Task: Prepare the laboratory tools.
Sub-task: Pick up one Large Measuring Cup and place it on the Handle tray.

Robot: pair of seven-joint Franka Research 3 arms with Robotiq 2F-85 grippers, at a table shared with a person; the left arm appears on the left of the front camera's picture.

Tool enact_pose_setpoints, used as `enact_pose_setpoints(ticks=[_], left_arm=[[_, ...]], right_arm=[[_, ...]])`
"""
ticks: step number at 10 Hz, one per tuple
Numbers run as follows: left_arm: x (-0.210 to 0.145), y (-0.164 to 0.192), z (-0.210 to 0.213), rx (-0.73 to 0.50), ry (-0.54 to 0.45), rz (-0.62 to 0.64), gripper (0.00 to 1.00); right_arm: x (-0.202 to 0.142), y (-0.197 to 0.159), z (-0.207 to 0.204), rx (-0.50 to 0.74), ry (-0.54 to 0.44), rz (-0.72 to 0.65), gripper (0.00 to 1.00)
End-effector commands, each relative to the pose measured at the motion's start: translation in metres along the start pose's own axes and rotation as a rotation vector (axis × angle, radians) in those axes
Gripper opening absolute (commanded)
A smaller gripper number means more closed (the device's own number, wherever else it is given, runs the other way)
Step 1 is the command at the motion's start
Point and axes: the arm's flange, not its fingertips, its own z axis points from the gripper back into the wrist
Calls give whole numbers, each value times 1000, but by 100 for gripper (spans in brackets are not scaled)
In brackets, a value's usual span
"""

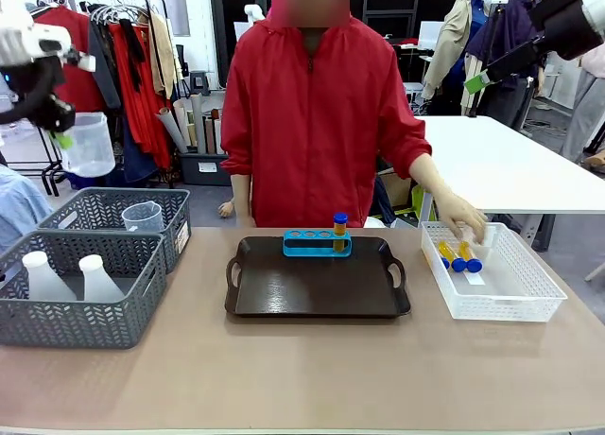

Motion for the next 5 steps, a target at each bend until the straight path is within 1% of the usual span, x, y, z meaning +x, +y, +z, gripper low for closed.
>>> enact_pose_setpoints(ticks=[1,4,5], left_arm=[[5,-8,43,-41,-30,-151,0],[-2,-39,121,-101,-57,-354,0],[-6,-52,147,-96,-82,-405,0]], right_arm=[[1,0,1,10,-10,-1,100],[1,0,1,10,-10,-1,100],[1,0,1,10,-10,-1,100]])
